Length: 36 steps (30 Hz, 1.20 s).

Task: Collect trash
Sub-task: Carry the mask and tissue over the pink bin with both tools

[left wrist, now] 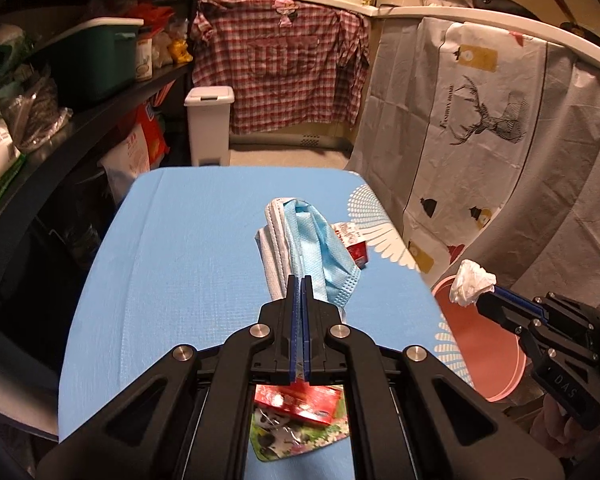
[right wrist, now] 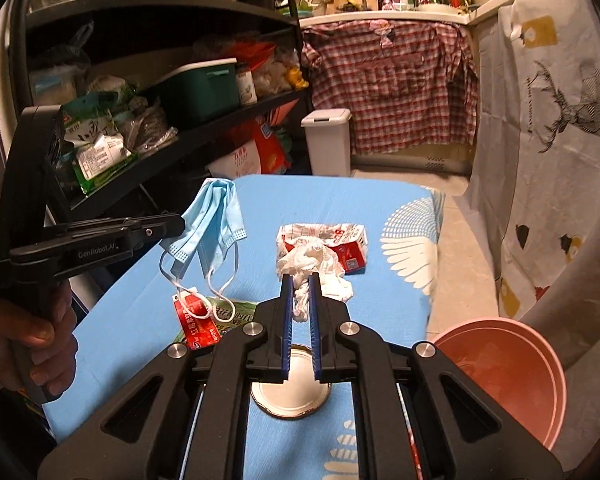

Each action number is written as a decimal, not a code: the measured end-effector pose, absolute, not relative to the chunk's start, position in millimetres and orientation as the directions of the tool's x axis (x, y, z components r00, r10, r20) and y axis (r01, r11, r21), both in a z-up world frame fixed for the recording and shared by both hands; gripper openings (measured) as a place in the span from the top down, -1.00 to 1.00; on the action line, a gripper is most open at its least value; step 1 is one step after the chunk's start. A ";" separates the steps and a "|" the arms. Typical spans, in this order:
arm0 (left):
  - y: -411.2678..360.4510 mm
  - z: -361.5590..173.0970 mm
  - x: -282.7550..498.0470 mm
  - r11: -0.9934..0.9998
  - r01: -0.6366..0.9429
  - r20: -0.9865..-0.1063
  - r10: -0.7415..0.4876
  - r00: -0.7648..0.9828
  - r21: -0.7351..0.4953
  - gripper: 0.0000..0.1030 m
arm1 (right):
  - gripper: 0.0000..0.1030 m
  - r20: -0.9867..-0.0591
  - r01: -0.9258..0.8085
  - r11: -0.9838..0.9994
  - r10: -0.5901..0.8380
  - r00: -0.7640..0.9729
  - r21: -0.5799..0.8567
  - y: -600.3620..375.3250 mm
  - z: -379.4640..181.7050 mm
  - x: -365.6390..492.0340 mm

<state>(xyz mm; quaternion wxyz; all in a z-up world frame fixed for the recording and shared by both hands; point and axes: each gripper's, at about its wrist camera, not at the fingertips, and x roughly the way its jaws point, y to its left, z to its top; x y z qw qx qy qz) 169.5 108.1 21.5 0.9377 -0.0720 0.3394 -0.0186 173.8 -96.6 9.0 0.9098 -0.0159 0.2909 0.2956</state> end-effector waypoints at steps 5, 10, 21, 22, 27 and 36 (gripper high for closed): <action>101.2 31.0 158.2 0.988 -0.001 -0.620 -0.096 0.779 -0.154 0.97 | 0.84 -0.520 -0.536 0.830 0.530 0.670 0.154 -111.3 26.2 167.2; 93.2 40.8 151.2 0.986 0.018 -0.600 -0.114 0.792 -0.163 0.97 | 0.84 -0.491 -0.515 0.840 0.524 0.695 0.167 -134.7 50.0 159.3; 72.3 42.2 150.5 0.984 0.059 -0.595 -0.147 0.791 -0.165 0.97 | 0.84 -0.488 -0.386 0.909 0.410 0.771 0.155 -203.2 48.6 165.9; 70.2 41.7 151.0 0.984 0.063 -0.595 -0.150 0.789 -0.164 0.97 | 0.84 -0.490 -0.372 0.914 0.403 0.773 0.165 -207.7 44.9 167.3; 54.5 37.9 155.1 0.983 0.094 -0.600 -0.170 0.782 -0.156 0.97 | 0.84 -0.506 -0.333 0.928 0.370 0.779 0.166 -219.8 33.6 173.1; 22.0 34.5 164.1 0.975 0.156 -0.599 -0.220 0.770 -0.157 0.97 | 0.84 -0.535 -0.265 0.948 0.317 0.783 0.175 -243.3 20.3 183.2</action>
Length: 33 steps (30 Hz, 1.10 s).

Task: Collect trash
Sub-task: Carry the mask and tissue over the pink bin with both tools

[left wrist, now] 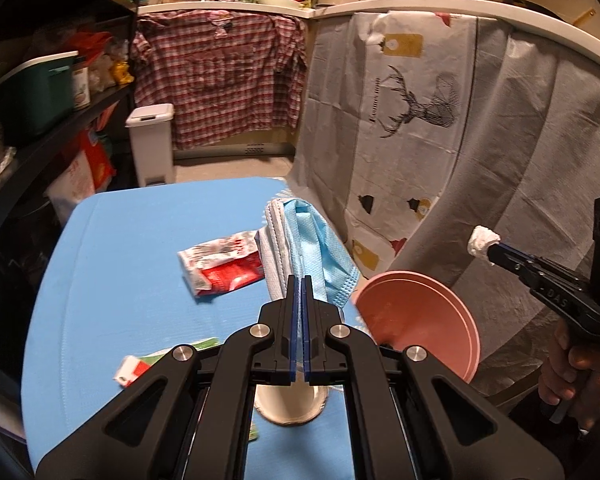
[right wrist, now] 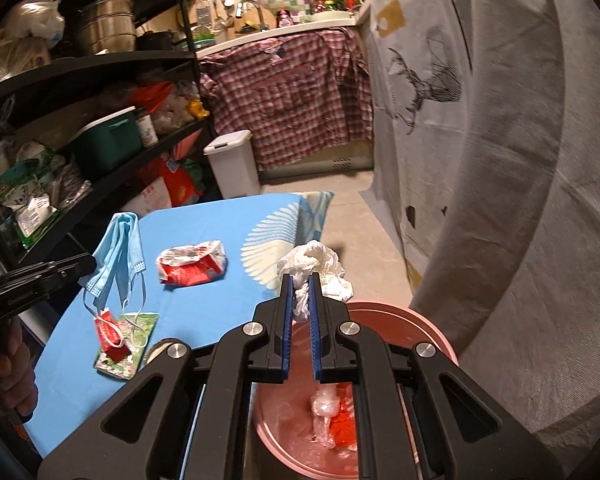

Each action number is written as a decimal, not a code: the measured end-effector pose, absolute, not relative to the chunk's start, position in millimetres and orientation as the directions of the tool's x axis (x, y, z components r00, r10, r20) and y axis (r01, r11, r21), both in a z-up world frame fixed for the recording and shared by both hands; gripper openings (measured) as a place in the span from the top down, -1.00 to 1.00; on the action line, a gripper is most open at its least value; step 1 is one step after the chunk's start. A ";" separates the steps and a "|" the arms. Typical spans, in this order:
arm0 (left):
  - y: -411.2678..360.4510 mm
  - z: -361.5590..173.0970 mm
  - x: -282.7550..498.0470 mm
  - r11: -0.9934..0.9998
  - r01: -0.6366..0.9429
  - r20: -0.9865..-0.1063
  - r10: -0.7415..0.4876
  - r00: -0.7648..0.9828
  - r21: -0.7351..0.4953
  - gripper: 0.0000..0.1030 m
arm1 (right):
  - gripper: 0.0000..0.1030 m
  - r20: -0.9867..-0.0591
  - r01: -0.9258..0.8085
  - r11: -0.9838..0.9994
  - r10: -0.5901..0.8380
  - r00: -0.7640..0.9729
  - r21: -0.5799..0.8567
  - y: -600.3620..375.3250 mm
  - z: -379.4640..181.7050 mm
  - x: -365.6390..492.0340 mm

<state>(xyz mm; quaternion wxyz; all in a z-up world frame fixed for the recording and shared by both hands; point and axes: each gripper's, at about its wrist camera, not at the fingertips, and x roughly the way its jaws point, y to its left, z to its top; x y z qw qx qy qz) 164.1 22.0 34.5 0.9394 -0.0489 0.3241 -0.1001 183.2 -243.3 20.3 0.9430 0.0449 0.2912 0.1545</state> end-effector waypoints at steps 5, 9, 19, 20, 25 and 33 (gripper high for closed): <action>0.1 30.3 170.9 0.969 0.195 -0.604 -0.249 0.757 -0.155 0.97 | 0.84 -0.557 -0.230 0.955 0.297 0.775 0.189 -255.3 14.1 188.9; -15.4 26.0 174.7 0.963 0.221 -0.610 -0.268 0.745 -0.153 0.97 | 0.84 -0.561 -0.217 0.961 0.277 0.780 0.172 -258.2 12.7 188.6; -56.7 12.8 183.1 0.940 0.306 -0.628 -0.329 0.705 -0.150 0.97 | 0.84 -0.592 -0.178 0.969 0.247 0.767 0.173 -269.5 3.5 196.2; -59.8 11.5 183.8 0.939 0.311 -0.630 -0.333 0.702 -0.149 0.97 | 0.84 -0.595 -0.176 0.969 0.245 0.765 0.173 -270.3 2.9 197.3; -76.2 3.1 186.9 0.930 0.339 -0.644 -0.347 0.682 -0.141 0.97 | 0.84 -0.607 -0.166 0.971 0.237 0.758 0.172 -272.8 -0.7 200.2; -93.1 -9.1 193.5 0.921 0.367 -0.667 -0.358 0.654 -0.134 0.97 | 0.84 -0.619 -0.161 0.973 0.228 0.751 0.163 -275.2 -4.7 204.1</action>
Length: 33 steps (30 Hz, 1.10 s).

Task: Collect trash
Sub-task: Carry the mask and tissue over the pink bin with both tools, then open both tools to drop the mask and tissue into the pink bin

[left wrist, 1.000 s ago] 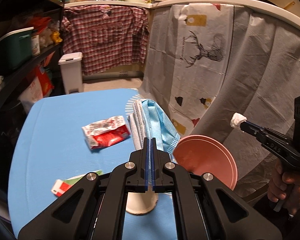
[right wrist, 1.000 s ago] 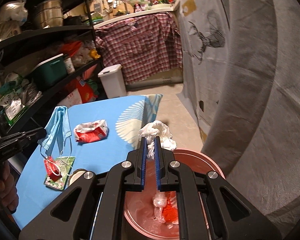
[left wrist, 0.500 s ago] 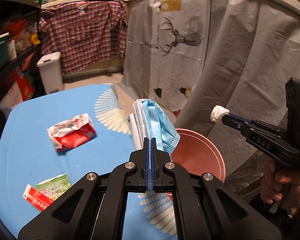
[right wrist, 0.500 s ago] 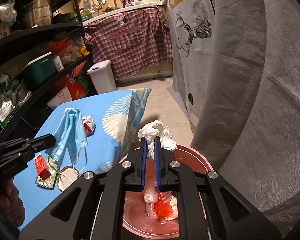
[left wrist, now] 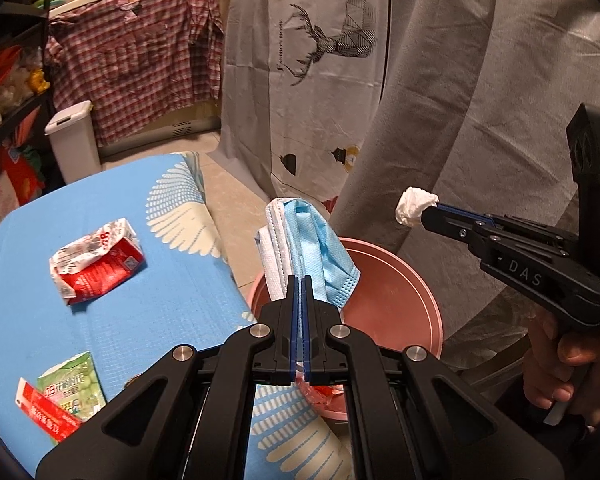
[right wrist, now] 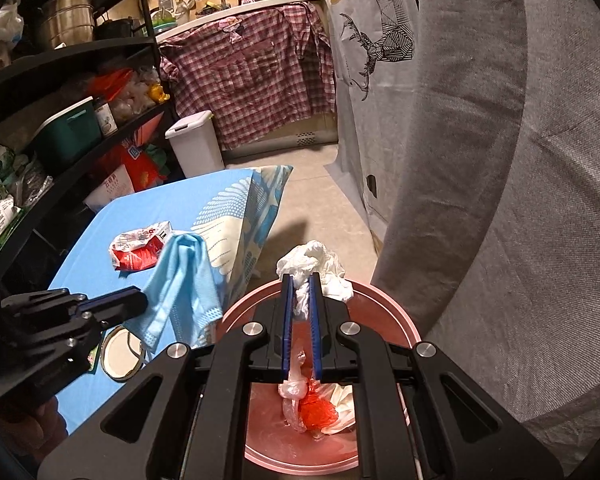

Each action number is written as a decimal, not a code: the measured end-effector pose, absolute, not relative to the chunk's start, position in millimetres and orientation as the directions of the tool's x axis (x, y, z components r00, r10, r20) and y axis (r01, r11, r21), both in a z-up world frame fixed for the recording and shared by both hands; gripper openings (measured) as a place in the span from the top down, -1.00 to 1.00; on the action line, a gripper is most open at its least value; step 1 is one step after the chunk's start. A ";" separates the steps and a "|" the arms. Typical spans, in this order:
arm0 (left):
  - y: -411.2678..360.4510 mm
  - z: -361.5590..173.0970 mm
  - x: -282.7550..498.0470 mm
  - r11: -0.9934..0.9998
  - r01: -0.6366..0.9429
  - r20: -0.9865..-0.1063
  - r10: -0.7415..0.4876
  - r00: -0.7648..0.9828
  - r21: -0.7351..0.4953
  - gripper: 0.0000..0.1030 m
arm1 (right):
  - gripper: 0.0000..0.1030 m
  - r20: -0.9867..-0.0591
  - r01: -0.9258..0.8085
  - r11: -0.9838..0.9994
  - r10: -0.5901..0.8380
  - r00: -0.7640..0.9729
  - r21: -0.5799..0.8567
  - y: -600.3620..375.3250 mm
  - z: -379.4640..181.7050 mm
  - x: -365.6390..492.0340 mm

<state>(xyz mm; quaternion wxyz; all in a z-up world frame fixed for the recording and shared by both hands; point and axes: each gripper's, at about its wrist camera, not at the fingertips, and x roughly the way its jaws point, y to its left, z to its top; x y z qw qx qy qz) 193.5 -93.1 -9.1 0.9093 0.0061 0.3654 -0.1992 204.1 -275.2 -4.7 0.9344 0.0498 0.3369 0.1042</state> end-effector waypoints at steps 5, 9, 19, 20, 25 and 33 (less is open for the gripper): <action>-101.4 -13.0 196.7 0.907 0.394 -0.677 -0.383 0.628 -0.148 0.96 | 0.76 -0.632 -0.157 0.973 0.228 0.741 0.167 -276.7 -7.7 207.3; -104.4 -14.1 198.1 0.906 0.395 -0.677 -0.386 0.627 -0.150 0.40 | 0.17 -0.655 -0.128 0.980 0.198 0.729 0.154 -278.1 -13.0 210.5; -75.7 -6.9 196.7 0.926 0.340 -0.660 -0.359 0.659 -0.164 0.40 | 0.15 -0.645 -0.143 0.978 0.208 0.735 0.151 -273.1 -11.5 205.9; -69.8 -5.9 195.4 0.929 0.332 -0.658 -0.353 0.665 -0.163 0.40 | 0.15 -0.643 -0.148 0.978 0.210 0.737 0.150 -272.1 -10.9 204.7; -44.4 -3.0 188.8 0.944 0.291 -0.652 -0.321 0.687 -0.158 0.41 | 0.22 -0.632 -0.177 0.973 0.229 0.740 0.145 -264.3 -7.6 200.5; 6.3 4.4 174.1 0.968 0.198 -0.633 -0.249 0.733 -0.152 0.41 | 0.66 -0.601 -0.229 0.962 0.274 0.751 0.151 -242.3 1.4 192.4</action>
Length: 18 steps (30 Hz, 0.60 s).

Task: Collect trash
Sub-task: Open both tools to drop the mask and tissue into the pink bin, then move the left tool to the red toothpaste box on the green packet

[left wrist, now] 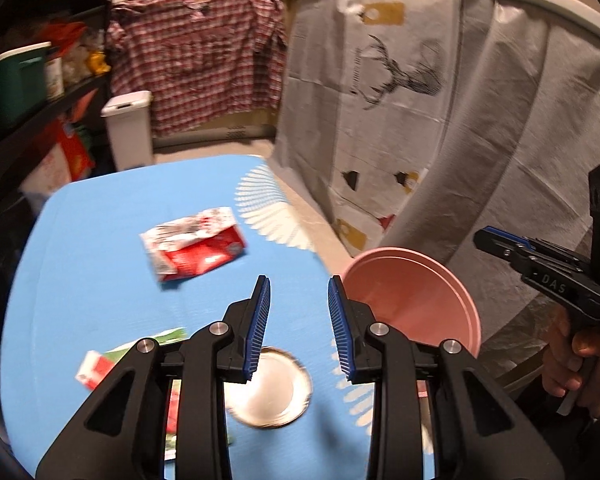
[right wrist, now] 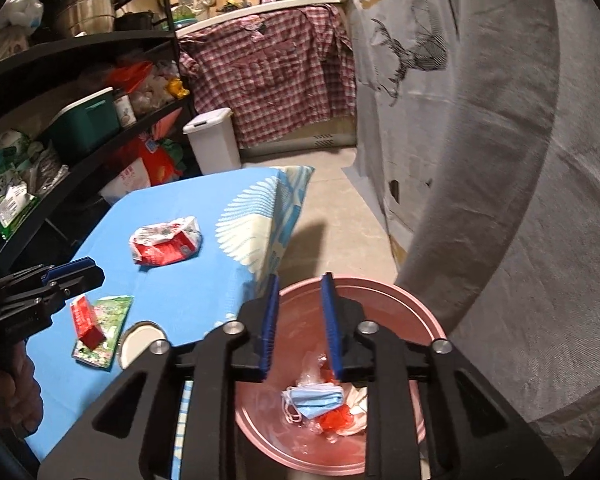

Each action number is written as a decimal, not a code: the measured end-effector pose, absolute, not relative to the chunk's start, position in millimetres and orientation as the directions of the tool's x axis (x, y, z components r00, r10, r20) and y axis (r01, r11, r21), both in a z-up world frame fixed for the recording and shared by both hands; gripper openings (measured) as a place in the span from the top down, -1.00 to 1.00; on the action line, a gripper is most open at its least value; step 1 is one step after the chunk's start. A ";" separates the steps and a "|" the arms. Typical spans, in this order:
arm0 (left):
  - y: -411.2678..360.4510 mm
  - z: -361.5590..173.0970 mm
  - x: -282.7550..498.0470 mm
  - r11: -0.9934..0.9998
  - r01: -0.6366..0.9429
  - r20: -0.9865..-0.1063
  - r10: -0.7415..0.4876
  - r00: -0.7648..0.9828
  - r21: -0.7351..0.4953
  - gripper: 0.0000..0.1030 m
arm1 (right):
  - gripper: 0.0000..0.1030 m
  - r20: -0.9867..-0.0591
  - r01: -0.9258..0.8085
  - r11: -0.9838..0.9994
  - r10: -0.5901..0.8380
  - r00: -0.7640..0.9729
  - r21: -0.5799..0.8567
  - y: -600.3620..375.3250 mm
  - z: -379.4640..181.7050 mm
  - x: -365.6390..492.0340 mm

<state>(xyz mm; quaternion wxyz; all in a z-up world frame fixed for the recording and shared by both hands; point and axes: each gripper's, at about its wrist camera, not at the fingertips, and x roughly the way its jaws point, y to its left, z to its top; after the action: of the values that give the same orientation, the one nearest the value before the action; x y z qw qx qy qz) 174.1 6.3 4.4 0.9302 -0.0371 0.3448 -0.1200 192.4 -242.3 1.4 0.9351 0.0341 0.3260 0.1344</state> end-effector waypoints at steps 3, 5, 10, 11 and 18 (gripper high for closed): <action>28.6 4.5 167.8 0.977 0.152 -0.628 -0.211 0.749 -0.148 0.41 | 0.74 -0.581 -0.257 0.955 0.294 0.759 0.148 -230.4 5.4 187.7; 41.5 3.1 164.2 0.982 0.120 -0.629 -0.185 0.756 -0.144 0.41 | 0.75 -0.568 -0.277 0.949 0.313 0.761 0.151 -221.8 7.7 185.9; 72.7 -6.9 154.5 0.991 0.025 -0.642 -0.105 0.759 -0.132 0.41 | 0.77 -0.532 -0.348 0.924 0.376 0.759 0.157 -194.3 11.9 179.9; 78.8 -10.2 153.0 0.991 0.001 -0.648 -0.086 0.756 -0.131 0.41 | 0.77 -0.538 -0.365 0.917 0.392 0.747 0.162 -185.2 9.4 179.7; 109.4 -25.2 149.3 0.980 -0.130 -0.679 -0.005 0.734 -0.148 0.41 | 0.77 -0.589 -0.477 0.869 0.456 0.666 0.133 -129.7 -12.4 173.1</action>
<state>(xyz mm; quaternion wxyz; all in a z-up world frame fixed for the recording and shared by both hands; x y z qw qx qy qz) 149.3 109.4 -25.2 0.9265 -0.0933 0.3630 0.0338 173.1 -129.7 -12.4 0.9127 -0.0165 0.3183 0.2558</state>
